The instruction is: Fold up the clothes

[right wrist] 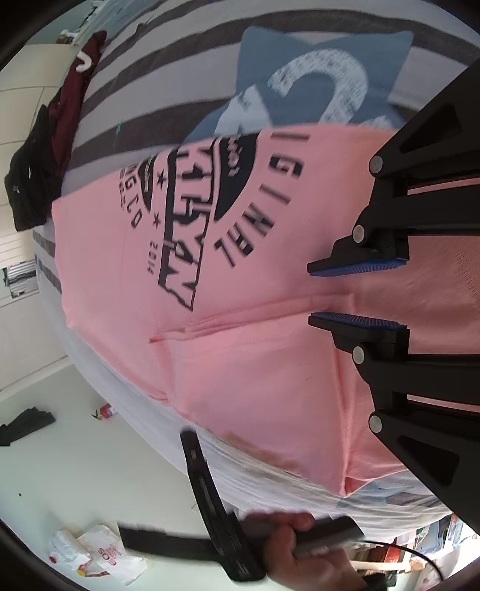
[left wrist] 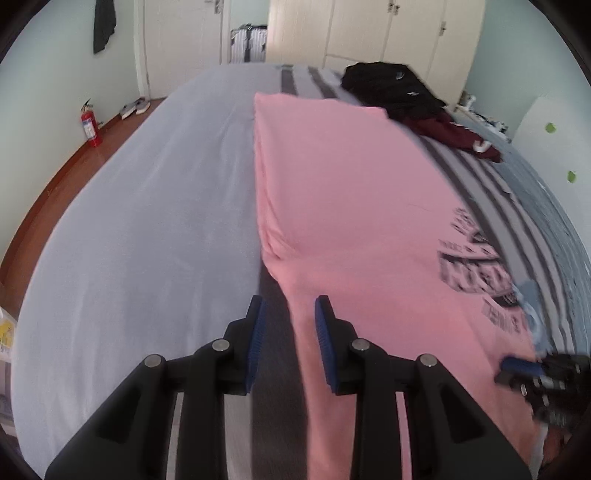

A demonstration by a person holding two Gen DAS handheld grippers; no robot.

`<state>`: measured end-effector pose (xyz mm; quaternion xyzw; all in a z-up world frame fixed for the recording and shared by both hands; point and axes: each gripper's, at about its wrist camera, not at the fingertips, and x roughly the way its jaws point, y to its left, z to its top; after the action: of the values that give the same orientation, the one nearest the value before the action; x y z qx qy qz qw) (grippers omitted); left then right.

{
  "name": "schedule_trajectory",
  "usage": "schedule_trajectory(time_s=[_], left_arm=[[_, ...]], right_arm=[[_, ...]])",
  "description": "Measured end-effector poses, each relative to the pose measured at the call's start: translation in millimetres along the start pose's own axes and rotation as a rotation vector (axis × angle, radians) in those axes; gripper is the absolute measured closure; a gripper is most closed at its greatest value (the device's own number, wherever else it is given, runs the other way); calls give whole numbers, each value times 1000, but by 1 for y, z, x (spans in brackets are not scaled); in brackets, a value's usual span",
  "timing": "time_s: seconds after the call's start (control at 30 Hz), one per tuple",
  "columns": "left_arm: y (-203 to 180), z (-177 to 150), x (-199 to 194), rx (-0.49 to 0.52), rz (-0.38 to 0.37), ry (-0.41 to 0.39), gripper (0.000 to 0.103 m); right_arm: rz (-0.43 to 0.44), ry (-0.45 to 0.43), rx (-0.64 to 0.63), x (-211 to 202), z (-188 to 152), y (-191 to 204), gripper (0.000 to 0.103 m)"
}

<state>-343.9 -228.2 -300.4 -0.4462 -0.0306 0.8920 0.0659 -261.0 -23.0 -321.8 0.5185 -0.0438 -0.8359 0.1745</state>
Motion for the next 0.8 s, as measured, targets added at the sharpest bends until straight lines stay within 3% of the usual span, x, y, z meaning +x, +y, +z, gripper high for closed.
schedule_trajectory(time_s=[0.17, 0.37, 0.6, 0.8], left_arm=[[-26, -44, -35, 39, -1, 24, 78], [-41, -97, -36, 8, 9, 122, 81], [-38, -114, -47, -51, 46, 100, 81], [-34, -120, -59, -63, 54, 127, 81]], right_arm=[[-23, -5, 10, -19, -12, -12, 85], [-43, 12, 32, -31, -32, -29, 85], [-43, 27, 5, -40, -55, -31, 85], [-47, 50, 21, -48, -74, -36, 85]])
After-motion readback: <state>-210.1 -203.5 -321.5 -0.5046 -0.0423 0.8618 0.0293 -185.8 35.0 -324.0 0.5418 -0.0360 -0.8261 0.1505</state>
